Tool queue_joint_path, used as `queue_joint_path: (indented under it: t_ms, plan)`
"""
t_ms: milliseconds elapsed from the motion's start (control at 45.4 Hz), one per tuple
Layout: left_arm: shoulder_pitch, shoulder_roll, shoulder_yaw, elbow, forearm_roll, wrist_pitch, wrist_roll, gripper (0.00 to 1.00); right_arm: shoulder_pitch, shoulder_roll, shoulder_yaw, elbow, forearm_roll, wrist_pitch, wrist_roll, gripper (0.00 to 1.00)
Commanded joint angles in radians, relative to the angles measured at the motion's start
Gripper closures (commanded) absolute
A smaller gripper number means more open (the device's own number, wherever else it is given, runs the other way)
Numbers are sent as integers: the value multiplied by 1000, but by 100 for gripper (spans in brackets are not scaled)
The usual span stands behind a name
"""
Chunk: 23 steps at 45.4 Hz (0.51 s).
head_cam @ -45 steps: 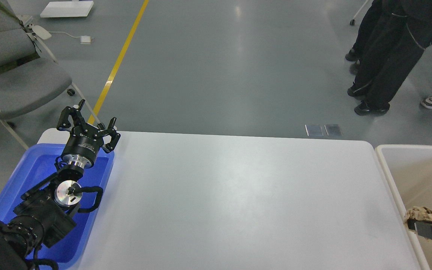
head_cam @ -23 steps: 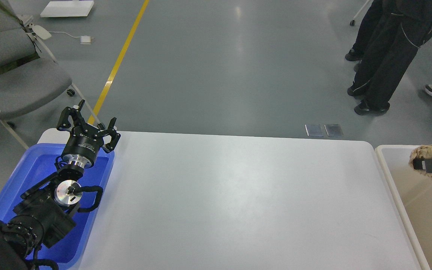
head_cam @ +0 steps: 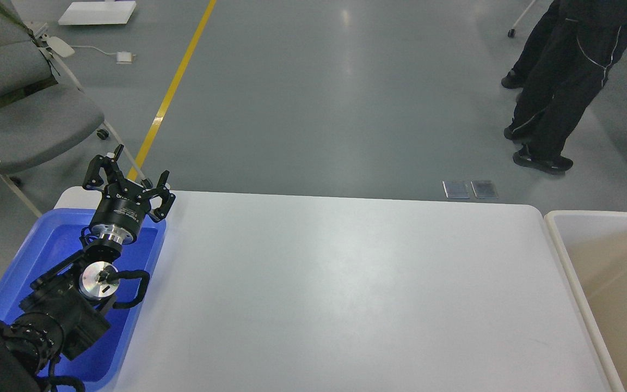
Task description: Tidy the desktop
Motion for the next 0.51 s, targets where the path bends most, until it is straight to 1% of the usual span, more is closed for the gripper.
queue_joint_path:
  t_ms: [0,242,485]
  plan:
    - [0,0,0,0,0,0,0,0,-131,41,-9,-178,245,-119,0,100]
    - [0,0,0,0,0,0,0,0,-277,130,-9,-333,501,-165,0,100]
    - [0,0,0,0,0,0,0,0,-408,284,-9,-589,779,-176,-1,100]
